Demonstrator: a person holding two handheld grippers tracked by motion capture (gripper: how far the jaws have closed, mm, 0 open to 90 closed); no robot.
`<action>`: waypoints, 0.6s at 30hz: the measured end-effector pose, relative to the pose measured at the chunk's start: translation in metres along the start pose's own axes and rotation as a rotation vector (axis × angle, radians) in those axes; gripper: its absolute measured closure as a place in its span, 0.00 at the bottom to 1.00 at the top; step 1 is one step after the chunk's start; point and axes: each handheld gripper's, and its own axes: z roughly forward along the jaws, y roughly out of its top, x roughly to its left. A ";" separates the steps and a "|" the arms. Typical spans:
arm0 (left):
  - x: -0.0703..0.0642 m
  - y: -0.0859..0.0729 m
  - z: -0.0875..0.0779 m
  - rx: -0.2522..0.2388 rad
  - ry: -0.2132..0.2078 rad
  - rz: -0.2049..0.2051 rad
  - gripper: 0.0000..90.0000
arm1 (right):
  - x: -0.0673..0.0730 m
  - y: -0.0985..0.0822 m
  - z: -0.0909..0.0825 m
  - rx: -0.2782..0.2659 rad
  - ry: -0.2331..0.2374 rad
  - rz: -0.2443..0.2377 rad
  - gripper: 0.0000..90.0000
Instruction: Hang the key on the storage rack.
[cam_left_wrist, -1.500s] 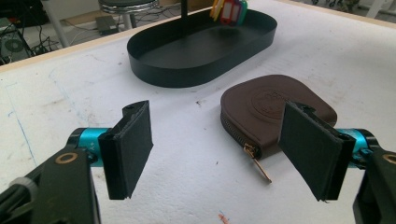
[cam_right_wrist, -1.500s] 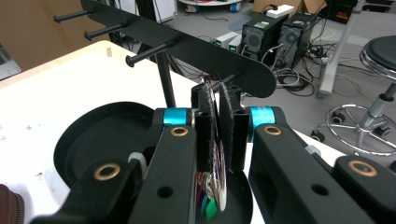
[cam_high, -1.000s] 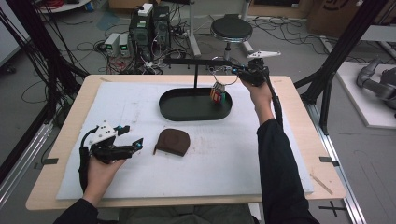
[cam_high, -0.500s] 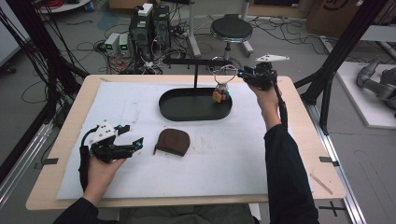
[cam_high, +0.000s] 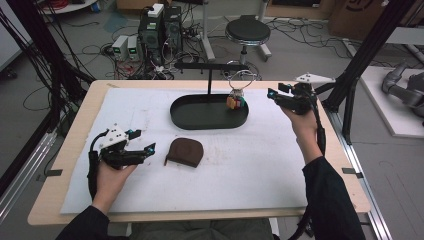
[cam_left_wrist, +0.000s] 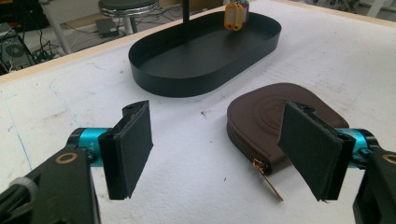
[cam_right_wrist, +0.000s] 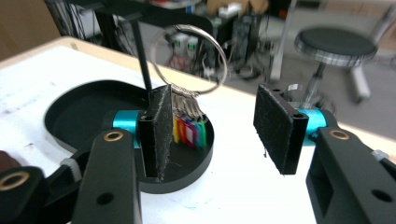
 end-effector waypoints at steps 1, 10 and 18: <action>0.000 0.001 0.000 0.000 0.001 -0.001 0.29 | 0.002 -0.003 -0.006 0.001 0.002 0.007 0.53; 0.006 -0.001 -0.002 0.004 0.019 -0.012 0.29 | 0.011 -0.044 -0.047 -0.022 0.051 0.038 0.45; 0.010 -0.006 -0.004 0.011 0.035 -0.014 0.29 | 0.016 -0.082 -0.063 -0.049 0.046 0.080 0.39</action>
